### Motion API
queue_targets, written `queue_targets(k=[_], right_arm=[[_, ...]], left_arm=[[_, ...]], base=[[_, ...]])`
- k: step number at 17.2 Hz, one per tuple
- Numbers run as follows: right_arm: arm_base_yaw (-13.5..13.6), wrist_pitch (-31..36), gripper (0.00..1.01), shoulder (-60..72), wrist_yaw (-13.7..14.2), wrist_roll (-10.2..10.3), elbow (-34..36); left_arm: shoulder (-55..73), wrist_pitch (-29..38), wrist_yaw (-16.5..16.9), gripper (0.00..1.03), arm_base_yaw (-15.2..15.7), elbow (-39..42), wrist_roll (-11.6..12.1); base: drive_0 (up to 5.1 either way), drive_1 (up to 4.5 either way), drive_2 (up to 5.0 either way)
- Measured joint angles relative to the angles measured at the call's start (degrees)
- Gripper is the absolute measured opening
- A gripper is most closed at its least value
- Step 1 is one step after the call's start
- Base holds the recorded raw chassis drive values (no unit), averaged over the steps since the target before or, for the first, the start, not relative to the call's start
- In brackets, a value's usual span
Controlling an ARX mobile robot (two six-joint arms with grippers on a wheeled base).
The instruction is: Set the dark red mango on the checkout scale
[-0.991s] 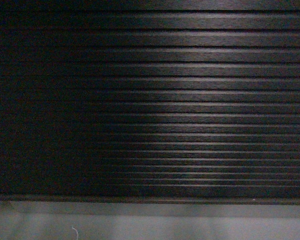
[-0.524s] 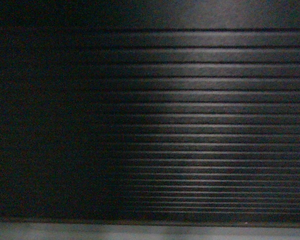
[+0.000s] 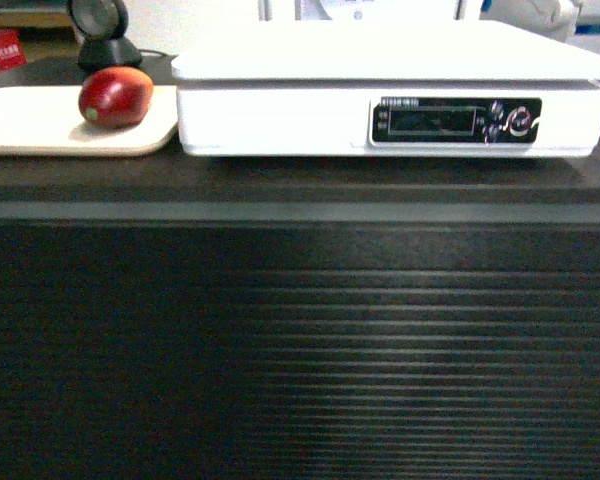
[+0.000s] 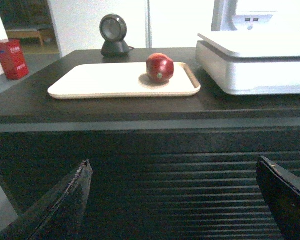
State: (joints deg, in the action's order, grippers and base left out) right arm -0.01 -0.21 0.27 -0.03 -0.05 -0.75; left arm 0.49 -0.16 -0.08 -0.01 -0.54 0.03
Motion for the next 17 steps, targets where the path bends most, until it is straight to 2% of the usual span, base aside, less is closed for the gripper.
queue_targets(k=[17], right_arm=[[0.0, 0.0, 0.98, 0.0, 0.04, 0.02, 0.0]], left_arm=[[0.02, -0.02, 0.04, 0.98, 0.0, 0.0, -0.02]], base=[[0.0, 0.0, 0.0]])
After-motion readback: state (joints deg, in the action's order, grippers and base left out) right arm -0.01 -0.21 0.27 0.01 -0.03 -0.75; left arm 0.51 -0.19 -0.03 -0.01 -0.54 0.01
